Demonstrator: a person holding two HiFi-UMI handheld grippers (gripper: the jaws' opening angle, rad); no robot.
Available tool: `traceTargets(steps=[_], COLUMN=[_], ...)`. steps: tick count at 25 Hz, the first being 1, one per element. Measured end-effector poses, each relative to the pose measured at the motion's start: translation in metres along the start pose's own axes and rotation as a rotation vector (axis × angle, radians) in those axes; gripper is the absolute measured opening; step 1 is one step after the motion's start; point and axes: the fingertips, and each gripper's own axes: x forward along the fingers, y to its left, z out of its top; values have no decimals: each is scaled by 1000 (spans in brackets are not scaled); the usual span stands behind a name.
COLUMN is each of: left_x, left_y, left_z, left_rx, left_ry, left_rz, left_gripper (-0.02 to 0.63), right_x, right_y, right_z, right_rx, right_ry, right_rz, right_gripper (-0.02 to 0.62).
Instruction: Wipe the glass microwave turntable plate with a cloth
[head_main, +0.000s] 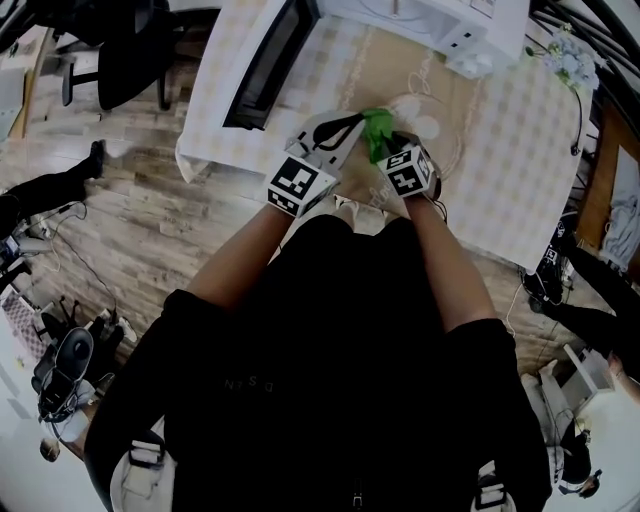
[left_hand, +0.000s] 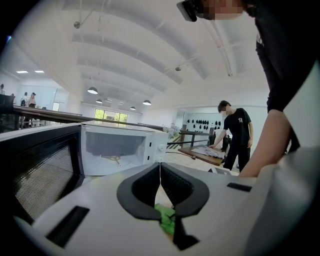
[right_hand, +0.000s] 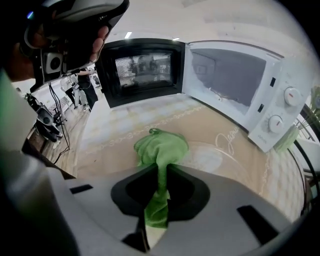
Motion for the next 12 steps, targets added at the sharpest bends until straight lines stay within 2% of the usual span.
traceTargets(steps=[12], left_x=[37], left_y=[-30], left_z=[7], left_rx=[18], left_ry=[10], left_rz=[-91], left_gripper=[21], right_x=[-28], right_y=[-46], right_z=[-48], right_rx=[92], right_ry=[16], right_rz=[-84], right_gripper=[54])
